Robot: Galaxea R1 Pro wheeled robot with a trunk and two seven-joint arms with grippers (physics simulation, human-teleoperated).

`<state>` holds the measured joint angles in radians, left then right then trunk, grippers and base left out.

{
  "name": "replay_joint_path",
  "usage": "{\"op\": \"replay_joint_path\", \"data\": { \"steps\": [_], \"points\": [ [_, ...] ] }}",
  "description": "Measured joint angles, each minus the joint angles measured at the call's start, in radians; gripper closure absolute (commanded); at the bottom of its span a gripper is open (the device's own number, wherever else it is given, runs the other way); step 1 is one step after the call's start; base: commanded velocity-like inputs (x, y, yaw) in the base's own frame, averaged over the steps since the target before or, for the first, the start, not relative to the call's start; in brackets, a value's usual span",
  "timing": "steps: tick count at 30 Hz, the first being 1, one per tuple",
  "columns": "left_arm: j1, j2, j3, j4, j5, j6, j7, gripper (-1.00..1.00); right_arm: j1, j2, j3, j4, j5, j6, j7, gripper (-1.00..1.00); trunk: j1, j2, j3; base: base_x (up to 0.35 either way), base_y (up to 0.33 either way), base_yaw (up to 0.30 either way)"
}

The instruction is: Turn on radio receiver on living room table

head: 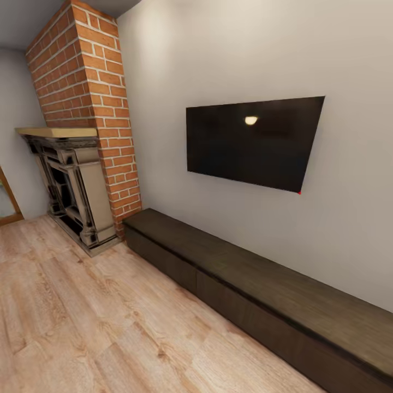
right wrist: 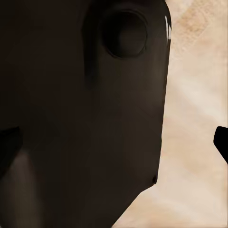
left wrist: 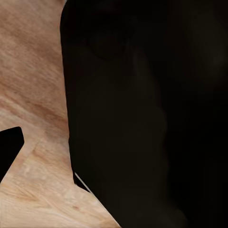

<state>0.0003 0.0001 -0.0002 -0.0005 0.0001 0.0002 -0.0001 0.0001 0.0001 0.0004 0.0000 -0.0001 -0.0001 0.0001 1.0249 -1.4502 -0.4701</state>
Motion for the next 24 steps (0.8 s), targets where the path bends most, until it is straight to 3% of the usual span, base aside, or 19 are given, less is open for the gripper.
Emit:
{"op": "replay_joint_path", "data": {
  "steps": [9, 24],
  "points": [
    [0.001, 0.008, -0.002, -0.027, 0.002, -0.009, -0.001, -1.00, -0.002, 0.011, 0.050, 0.000, -0.015, -0.007, 0.008, -1.00, 0.000, 0.000, 0.000, 0.000, 0.000, 0.000],
    [0.001, 0.009, -0.002, -0.047, 0.003, -0.028, -0.001, -1.00, -0.002, 0.009, 0.135, 0.000, -0.016, -0.013, 0.011, -1.00, 0.000, 0.000, 0.000, 0.000, 0.000, 0.021]
  ]
}}
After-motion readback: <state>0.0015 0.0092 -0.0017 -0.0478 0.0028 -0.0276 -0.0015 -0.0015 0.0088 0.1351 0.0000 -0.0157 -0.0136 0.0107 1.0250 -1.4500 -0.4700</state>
